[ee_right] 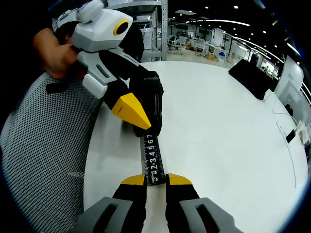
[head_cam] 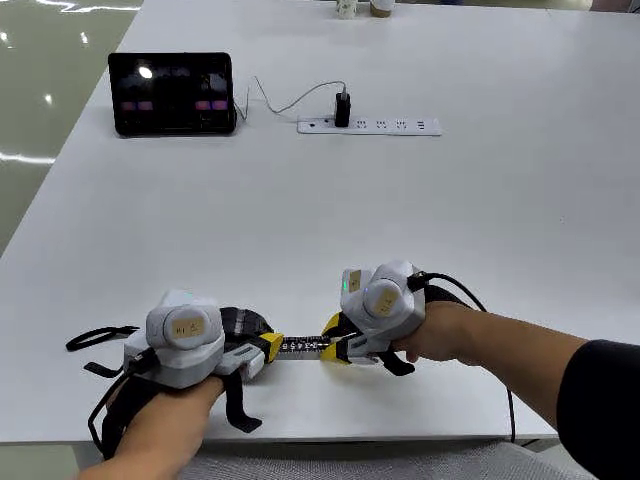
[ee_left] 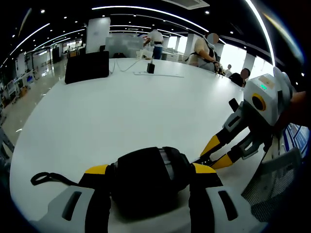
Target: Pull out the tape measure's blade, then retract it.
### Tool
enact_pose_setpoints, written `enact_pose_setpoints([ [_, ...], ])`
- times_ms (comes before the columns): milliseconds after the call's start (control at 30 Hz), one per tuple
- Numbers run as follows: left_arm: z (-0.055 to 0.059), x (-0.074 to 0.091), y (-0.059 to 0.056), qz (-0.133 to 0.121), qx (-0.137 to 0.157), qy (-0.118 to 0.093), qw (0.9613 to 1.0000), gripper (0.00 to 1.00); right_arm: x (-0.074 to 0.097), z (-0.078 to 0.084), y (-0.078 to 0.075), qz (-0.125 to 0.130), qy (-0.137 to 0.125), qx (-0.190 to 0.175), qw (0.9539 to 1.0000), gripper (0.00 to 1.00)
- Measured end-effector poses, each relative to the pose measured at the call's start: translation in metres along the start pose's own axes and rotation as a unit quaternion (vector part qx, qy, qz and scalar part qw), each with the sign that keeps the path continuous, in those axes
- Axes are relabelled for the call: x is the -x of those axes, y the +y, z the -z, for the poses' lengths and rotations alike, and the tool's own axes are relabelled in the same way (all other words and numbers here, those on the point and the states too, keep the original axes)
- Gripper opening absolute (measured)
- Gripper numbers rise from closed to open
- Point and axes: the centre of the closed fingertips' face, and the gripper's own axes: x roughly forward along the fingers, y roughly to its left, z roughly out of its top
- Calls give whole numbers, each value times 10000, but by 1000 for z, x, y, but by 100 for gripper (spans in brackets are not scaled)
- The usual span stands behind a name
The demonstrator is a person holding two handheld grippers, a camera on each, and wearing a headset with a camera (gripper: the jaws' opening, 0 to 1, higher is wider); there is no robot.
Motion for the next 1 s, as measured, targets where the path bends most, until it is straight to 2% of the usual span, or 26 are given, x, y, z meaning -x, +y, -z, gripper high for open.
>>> enact_pose_setpoints([
  [1000, 0, -1, 0, 8, 113, 17, 9999, 59, -10, -11, 0, -72, -139, -71, 9999, 11],
])
